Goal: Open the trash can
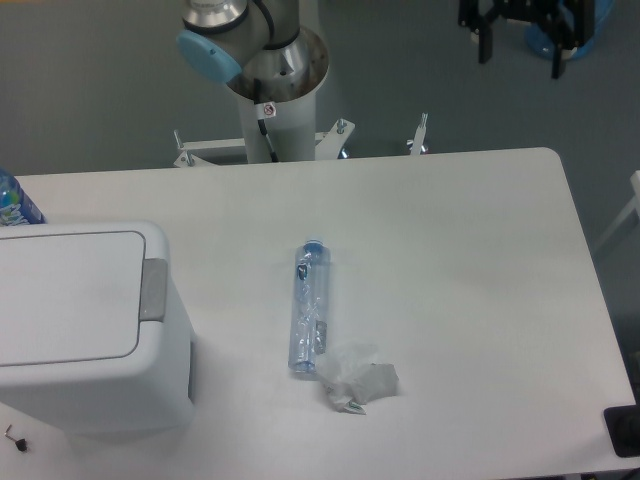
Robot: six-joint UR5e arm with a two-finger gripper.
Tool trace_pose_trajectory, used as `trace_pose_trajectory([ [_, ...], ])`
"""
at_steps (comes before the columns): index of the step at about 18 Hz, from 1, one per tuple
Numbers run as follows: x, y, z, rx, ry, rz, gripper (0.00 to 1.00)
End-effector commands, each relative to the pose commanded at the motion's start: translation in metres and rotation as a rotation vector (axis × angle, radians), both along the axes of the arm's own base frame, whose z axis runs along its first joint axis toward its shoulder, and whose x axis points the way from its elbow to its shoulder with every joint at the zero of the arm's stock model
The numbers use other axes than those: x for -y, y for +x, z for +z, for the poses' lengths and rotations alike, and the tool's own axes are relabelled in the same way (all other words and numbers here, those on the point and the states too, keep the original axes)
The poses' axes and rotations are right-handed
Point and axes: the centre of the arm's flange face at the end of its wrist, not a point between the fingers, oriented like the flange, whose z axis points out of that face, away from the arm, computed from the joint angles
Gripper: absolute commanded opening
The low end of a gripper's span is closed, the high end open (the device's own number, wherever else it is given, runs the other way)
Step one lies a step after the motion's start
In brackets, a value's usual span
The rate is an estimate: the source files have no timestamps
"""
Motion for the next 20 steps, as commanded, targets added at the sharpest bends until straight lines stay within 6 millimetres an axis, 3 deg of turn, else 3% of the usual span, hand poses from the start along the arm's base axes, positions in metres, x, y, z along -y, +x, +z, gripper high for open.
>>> trace_pose_trajectory([
  [7, -0.005, -0.010, -0.002, 0.000, 0.017, 0.031, 1.00],
  [10, -0.027, -0.011, -0.002, 0.036, 0.089, 0.077, 1.00],
  [15, -0.036, -0.004, 0.000, 0.065, 0.143, 0.139, 1.00],
  [20, -0.086, 0.024, 0.002, 0.139, 0.218, 0.207, 1.00],
])
